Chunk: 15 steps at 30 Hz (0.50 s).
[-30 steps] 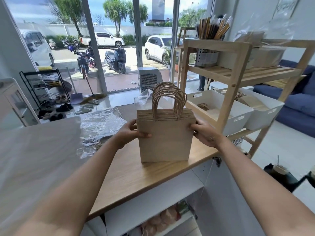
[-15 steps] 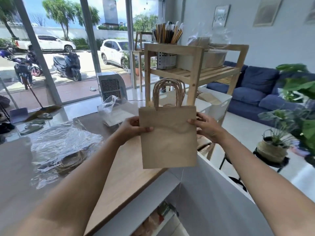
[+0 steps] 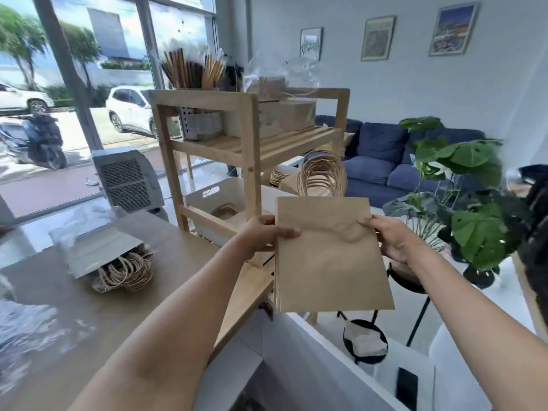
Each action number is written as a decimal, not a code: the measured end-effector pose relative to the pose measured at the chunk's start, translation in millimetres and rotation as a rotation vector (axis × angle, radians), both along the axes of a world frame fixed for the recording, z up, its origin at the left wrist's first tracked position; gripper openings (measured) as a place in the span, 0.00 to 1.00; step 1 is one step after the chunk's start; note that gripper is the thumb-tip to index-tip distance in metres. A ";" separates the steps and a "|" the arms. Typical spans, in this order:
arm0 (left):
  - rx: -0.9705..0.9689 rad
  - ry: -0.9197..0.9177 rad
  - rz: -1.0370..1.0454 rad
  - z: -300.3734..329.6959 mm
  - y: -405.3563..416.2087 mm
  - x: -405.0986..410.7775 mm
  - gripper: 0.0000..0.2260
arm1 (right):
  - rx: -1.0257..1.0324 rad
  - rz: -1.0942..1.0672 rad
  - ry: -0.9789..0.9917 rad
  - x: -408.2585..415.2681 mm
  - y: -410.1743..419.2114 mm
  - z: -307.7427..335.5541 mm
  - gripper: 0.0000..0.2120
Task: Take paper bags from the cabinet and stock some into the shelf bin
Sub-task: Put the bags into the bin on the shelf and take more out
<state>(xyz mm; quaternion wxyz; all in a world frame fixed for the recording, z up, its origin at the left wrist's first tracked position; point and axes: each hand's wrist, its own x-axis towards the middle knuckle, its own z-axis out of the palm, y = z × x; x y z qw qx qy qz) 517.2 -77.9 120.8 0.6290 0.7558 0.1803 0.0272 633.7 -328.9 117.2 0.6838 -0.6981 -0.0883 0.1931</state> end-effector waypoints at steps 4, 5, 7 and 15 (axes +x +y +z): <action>-0.123 0.121 0.123 -1.9 -10.8 73.3 0.22 | -0.019 -0.003 0.139 92.6 11.2 -6.4 0.11; -0.168 0.162 0.157 -1.5 -12.6 89.2 0.23 | -0.046 0.011 0.175 112.8 15.6 -7.4 0.14; -0.260 0.201 0.222 -0.5 -13.3 113.8 0.19 | -0.091 0.038 0.221 144.8 26.9 -6.3 0.13; -0.328 0.212 0.428 31.3 -3.1 178.1 0.05 | -0.153 0.193 0.216 236.2 90.6 11.2 0.12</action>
